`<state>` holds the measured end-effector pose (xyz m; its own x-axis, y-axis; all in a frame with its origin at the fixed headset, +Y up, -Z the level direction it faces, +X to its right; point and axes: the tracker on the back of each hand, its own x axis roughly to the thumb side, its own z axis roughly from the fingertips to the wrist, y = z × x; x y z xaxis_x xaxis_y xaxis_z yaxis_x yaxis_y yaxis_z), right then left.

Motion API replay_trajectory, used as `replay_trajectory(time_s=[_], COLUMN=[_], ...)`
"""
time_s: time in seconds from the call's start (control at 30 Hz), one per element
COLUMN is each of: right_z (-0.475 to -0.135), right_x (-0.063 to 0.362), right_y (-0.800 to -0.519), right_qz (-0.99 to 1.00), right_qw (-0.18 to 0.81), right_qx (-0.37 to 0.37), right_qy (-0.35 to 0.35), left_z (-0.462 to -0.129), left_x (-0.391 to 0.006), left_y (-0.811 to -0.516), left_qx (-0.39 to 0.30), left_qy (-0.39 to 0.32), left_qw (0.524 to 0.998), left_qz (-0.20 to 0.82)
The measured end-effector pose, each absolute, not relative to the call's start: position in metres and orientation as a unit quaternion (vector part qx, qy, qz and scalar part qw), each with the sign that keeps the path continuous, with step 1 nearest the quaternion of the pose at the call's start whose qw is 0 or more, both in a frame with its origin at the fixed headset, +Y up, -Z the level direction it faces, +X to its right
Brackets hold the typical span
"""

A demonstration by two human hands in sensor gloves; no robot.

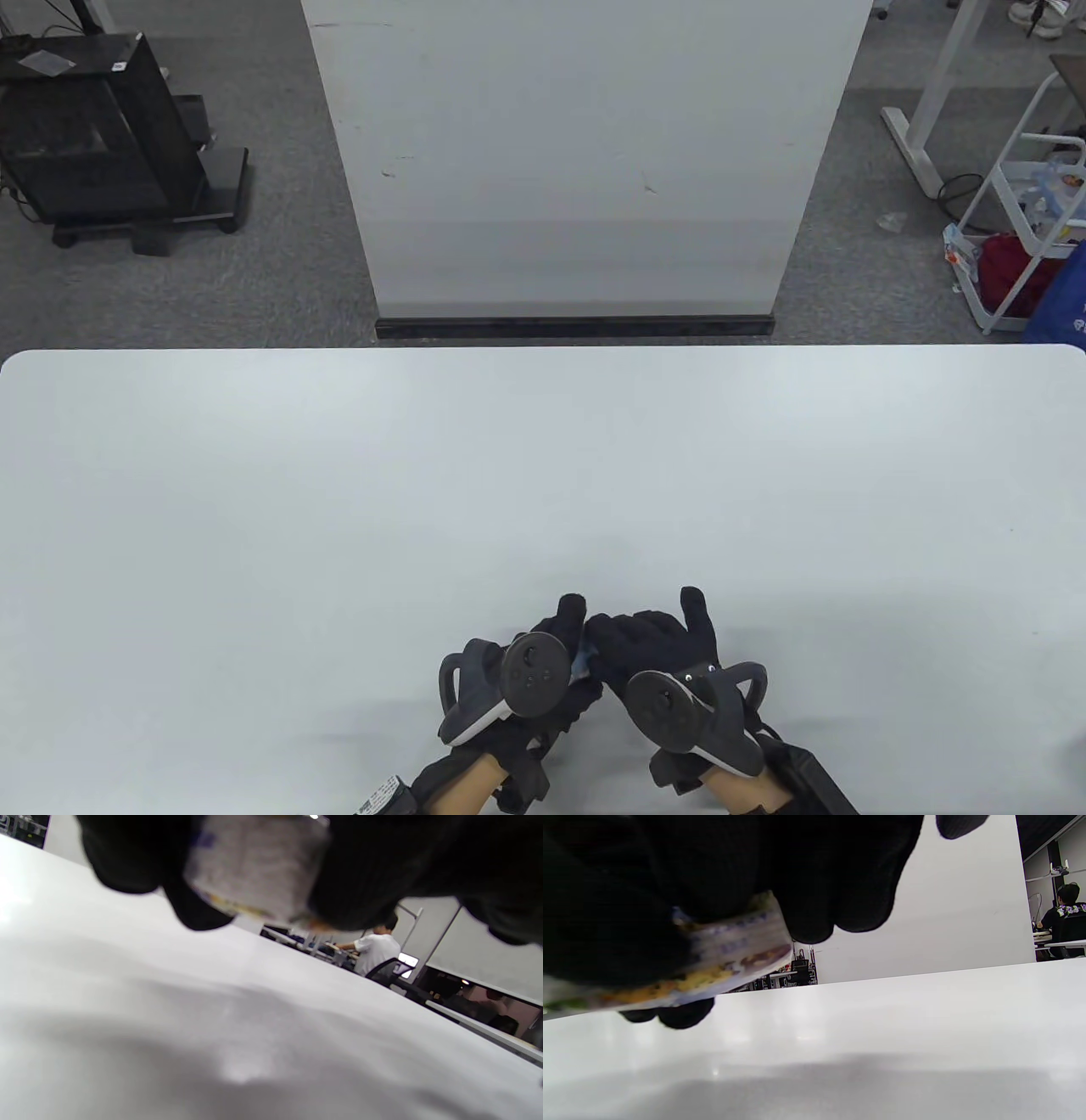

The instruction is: Tear open small pack of tissues

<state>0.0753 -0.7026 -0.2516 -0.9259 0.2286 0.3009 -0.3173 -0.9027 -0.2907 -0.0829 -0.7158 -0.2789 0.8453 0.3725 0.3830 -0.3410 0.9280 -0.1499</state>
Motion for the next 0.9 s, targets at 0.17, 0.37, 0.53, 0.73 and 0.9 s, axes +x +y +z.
replay_trajectory(time_s=[0.17, 0.37, 0.53, 0.73, 0.9], right_z=[-0.252, -0.255, -0.256, -0.260, -0.261], right_x=[0.077, 0.080, 0.082, 0.086, 0.091], right_y=[-0.702, -0.703, -0.704, -0.705, -0.706], right_qz=[0.967, 0.966, 0.965, 0.966, 0.963], right_qw=[0.136, 0.150, 0.166, 0.184, 0.196], right_qx=[0.126, 0.114, 0.103, 0.090, 0.083], right_qy=[-0.177, -0.175, -0.174, -0.161, -0.165], left_z=[-0.279, -0.279, -0.279, -0.279, -0.282], left_x=[-0.081, -0.079, -0.079, -0.080, -0.085], left_y=[-0.718, -0.719, -0.719, -0.719, -0.718], left_qx=[-0.041, -0.045, -0.046, -0.050, -0.055], left_qy=[-0.206, -0.202, -0.201, -0.197, -0.184], left_qw=[0.961, 0.962, 0.962, 0.963, 0.963], left_qz=[0.180, 0.177, 0.178, 0.179, 0.191])
